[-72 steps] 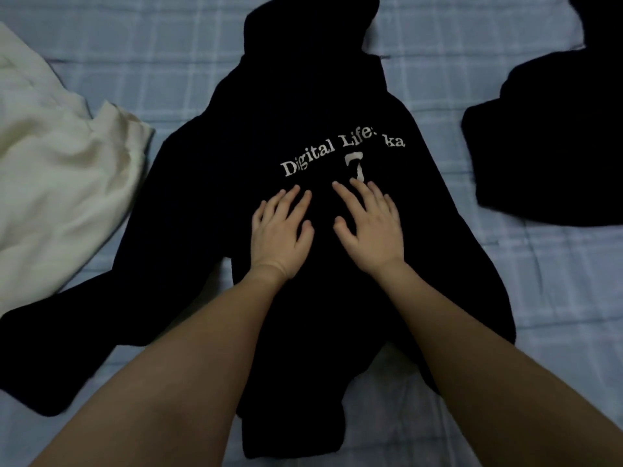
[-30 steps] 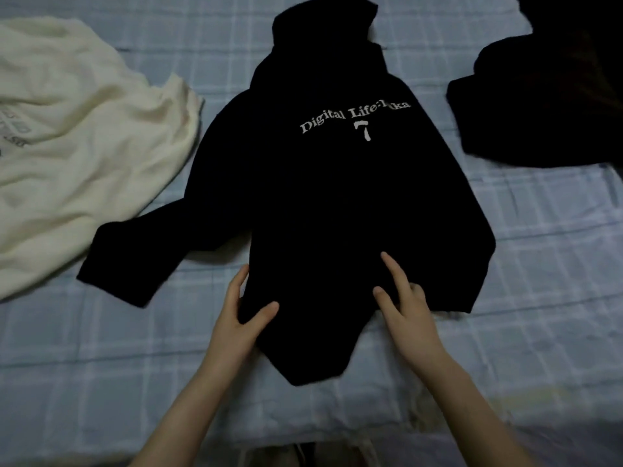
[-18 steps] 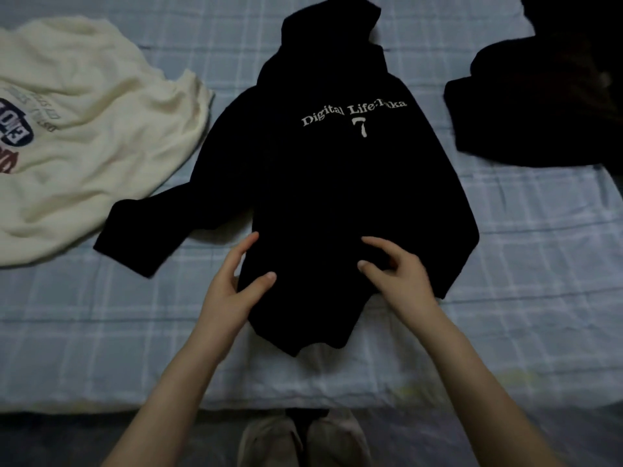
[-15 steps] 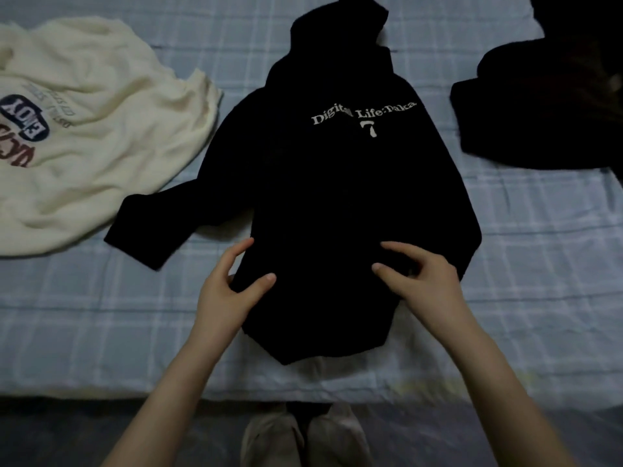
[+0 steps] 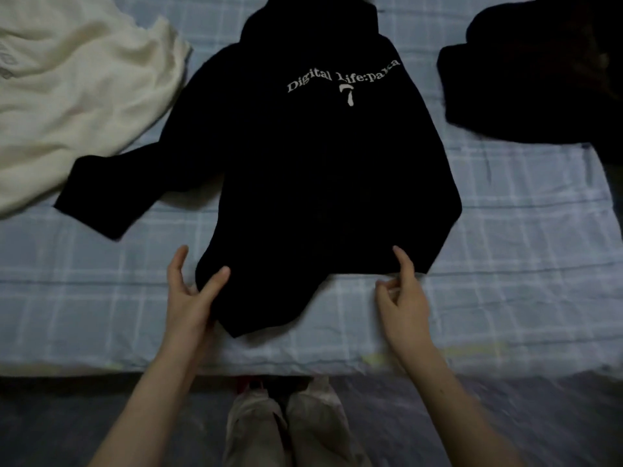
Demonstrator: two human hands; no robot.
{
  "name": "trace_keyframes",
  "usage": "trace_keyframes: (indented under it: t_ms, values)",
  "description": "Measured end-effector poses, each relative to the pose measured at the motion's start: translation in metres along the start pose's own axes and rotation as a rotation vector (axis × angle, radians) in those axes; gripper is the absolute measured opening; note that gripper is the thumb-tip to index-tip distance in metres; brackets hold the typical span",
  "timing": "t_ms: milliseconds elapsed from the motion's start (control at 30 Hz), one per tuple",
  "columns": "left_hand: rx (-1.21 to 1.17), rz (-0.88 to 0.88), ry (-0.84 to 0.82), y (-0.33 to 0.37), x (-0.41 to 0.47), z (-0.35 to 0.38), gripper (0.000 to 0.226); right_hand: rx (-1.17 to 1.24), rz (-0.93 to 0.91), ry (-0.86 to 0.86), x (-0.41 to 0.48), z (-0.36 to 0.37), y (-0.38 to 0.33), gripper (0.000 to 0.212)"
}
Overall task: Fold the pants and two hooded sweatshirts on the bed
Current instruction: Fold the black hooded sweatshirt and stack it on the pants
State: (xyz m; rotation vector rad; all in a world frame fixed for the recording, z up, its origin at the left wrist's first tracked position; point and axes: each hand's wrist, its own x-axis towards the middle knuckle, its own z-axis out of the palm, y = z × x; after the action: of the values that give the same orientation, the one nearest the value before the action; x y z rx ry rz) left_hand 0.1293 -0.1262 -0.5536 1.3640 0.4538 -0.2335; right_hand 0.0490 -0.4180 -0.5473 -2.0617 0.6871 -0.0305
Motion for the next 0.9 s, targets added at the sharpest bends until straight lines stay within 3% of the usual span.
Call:
trace_keyframes:
  t_ms: [100, 167, 333, 500, 633, 767, 900]
  values:
    - [-0.04, -0.044, -0.059, -0.011, -0.015, 0.021, 0.091, -0.004, 0.029, 0.135, 0.016, -0.011, 0.003, 0.068]
    - [0.069, 0.041, -0.116, -0.019, -0.028, 0.036, 0.098, 0.112, 0.055, 0.11, 0.029, -0.016, 0.002, 0.071]
    - [0.19, 0.109, -0.181, -0.023, -0.026, 0.047, 0.086, 0.319, 0.067, 0.047, 0.057, -0.021, -0.003, 0.045]
    - [0.26, 0.113, -0.158, 0.001, -0.006, -0.003, 0.086, 0.233, -0.041, 0.061, 0.06, -0.088, 0.006, 0.045]
    - [0.449, 0.12, -0.075, -0.001, 0.002, -0.012, 0.083, 0.154, 0.049, 0.016, 0.049, -0.105, 0.031, 0.043]
    - [0.241, 0.051, 0.051, -0.024, -0.022, 0.022, 0.104, 0.602, 0.171, -0.012, 0.027, -0.071, 0.034, 0.057]
    - [-0.035, 0.003, 0.193, -0.05, -0.065, 0.043, 0.099, 0.459, 0.084, 0.036, -0.012, -0.048, 0.041, 0.067]
